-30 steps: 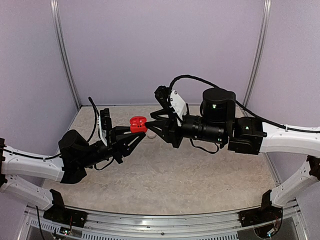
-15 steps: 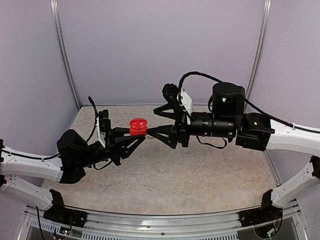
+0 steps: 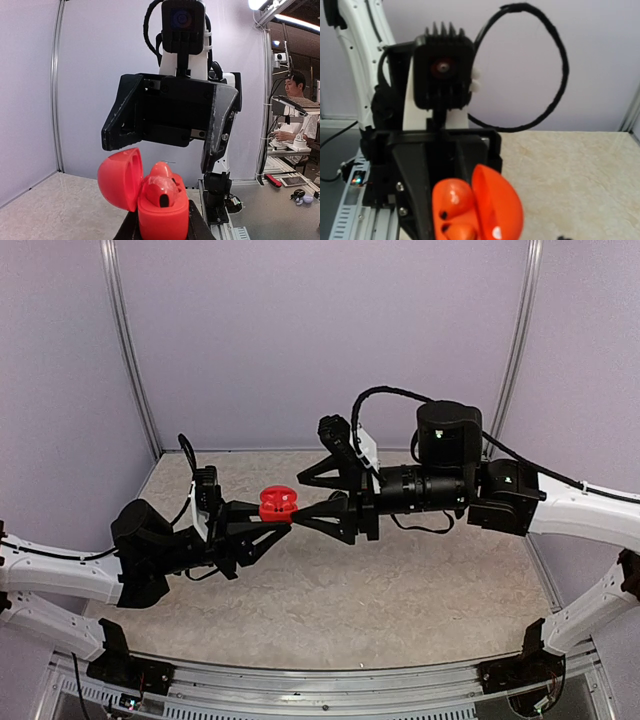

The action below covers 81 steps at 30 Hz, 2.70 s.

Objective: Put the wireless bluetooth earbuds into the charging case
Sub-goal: Close the charging case with the earbuds, then pass from the left arm to the right, then place the charging case with the earbuds at the center of the board.

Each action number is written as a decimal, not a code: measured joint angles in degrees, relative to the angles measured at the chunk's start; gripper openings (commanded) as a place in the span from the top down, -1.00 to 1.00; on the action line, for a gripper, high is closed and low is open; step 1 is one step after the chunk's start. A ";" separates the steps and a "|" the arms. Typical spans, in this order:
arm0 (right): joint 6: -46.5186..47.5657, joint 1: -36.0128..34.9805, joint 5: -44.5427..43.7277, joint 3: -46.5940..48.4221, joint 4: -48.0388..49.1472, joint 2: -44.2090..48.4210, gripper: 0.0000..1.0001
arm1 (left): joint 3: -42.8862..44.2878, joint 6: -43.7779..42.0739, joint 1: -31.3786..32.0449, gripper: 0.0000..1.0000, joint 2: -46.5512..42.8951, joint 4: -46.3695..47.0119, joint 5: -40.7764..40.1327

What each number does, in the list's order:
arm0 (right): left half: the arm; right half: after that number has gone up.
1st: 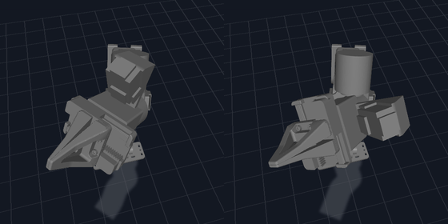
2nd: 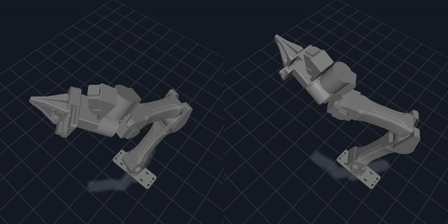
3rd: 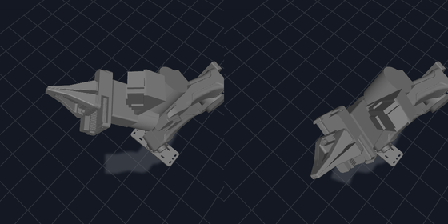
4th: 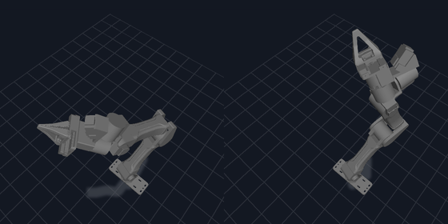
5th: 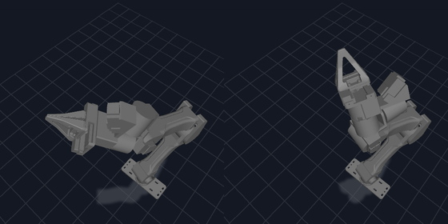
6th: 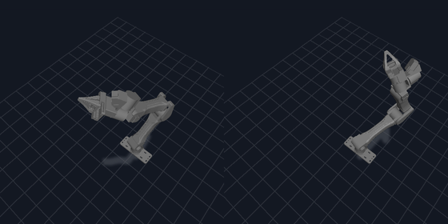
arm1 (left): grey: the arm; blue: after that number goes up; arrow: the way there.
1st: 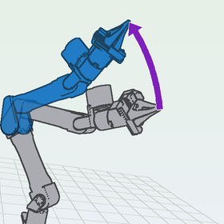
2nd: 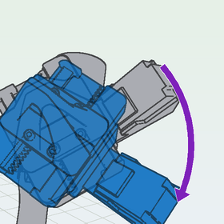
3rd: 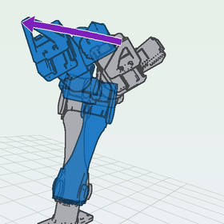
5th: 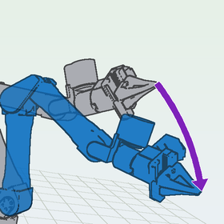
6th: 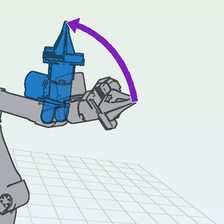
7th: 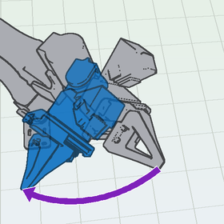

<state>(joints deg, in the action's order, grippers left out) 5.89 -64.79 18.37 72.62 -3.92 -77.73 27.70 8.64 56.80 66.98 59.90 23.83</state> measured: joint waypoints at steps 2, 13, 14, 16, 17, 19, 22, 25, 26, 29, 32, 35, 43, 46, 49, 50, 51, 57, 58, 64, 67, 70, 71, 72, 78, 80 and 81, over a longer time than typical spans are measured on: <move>0.00 0.00 0.76 0.22 -0.17 -0.50 -0.23 | 0.00 0.00 0.07 1.00 0.00 0.00 0.20; -0.55 0.09 3.21 1.60 -1.09 -2.99 0.17 | 0.00 -0.04 0.33 1.00 0.04 -0.13 0.94; -0.61 0.11 3.39 1.64 -1.14 -2.99 0.20 | 0.00 -0.04 0.33 1.00 0.04 -0.09 0.94; -0.59 0.11 3.56 1.66 -1.16 -2.99 0.25 | 0.00 -0.04 0.39 1.00 0.04 -0.09 0.90; -0.57 0.11 3.63 1.66 -1.14 -2.99 0.27 | 0.00 -0.04 0.39 1.00 0.04 -0.09 0.81; -0.55 0.11 3.89 1.66 -1.09 -2.99 0.29 | 0.00 0.00 0.39 1.00 0.11 -0.07 0.61; -0.20 0.11 4.90 1.66 -1.16 -2.99 0.29 | 0.00 0.13 0.39 1.00 0.31 0.11 0.50; 0.26 0.11 6.25 1.66 -1.16 -2.95 0.28 | 0.00 0.37 0.22 1.00 0.52 0.11 0.52; 0.46 0.11 6.62 1.57 -1.14 -2.91 0.28 | 0.00 0.48 0.17 1.00 0.59 0.11 0.52; 0.68 0.11 7.28 1.25 -1.11 -2.67 0.27 | 0.00 0.72 0.13 1.00 0.68 0.11 0.57; 0.59 0.11 7.39 0.81 -1.09 -2.27 0.24 | 0.00 0.92 0.13 1.00 0.79 0.15 0.81; 0.09 0.33 7.15 0.66 -1.01 -2.05 0.24 | 0.00 0.92 0.13 1.00 0.83 0.13 0.98; -2.34 1.25 7.45 0.66 -0.94 -2.01 0.32 | 0.74 0.28 0.20 1.00 1.03 0.09 1.27; -2.86 1.31 7.85 0.66 -0.92 -2.12 0.36 | 0.92 0.09 0.24 1.00 1.03 0.11 1.27; -3.39 1.40 8.46 0.66 -0.92 -2.43 0.43 | 0.94 -0.07 0.26 1.00 1.03 0.09 1.29; -3.58 1.46 8.66 0.66 -0.90 -2.56 0.47 | 0.94 -0.11 0.26 1.00 1.03 0.09 1.29; -3.91 1.51 8.83 0.66 -0.90 -2.64 0.48 | 0.94 -0.17 0.26 1.00 1.03 0.09 1.33; -5.01 2.34 10.78 0.66 -0.70 -2.86 0.66 | 0.98 -0.63 0.37 1.00 1.22 0.11 1.42; -5.35 2.54 11.19 0.66 -0.66 -2.89 0.71 | 0.98 -0.76 0.39 0.96 1.27 0.11 1.40; -7.32 4.33 14.14 0.11 1.11 -2.95 0.78 | 1.95 -1.36 0.55 0.15 1.33 -1.01 -0.20; -9.55 6.71 15.50 -1.62 2.54 -2.69 0.79 | 2.01 -2.40 0.68 -0.30 1.18 -1.95 -2.45; -12.24 11.43 17.25 -4.00 4.31 -1.64 0.80 | 1.09 -2.21 0.44 -0.66 0.48 -2.27 -5.55; -13.00 12.83 17.33 -4.55 4.55 -1.25 0.80 | 0.42 -2.19 0.31 -0.77 -0.02 -2.27 -6.43; -13.86 14.53 17.66 -5.25 5.25 -0.85 0.81 | -0.44 -1.86 0.24 -0.88 -0.72 -2.10 -7.50; -20.63 26.45 19.61 -10.40 9.51 0.07 0.81 | -2.54 0.39 -1.40 -0.98 -4.00 -2.93 -14.29; -22.36 30.01 20.00 -11.65 10.03 -1.05 0.82 | -2.54 1.68 -2.51 -0.98 -4.92 -4.15 -17.11; -23.12 31.87 20.22 -12.04 10.14 -2.16 0.82 | -2.54 2.51 -3.30 -0.98 -5.44 -5.20 -18.67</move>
<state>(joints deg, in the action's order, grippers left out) -17.23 -32.93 38.59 60.58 6.22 -79.90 25.17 11.16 53.49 61.54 54.70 5.17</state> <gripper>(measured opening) 0.186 0.988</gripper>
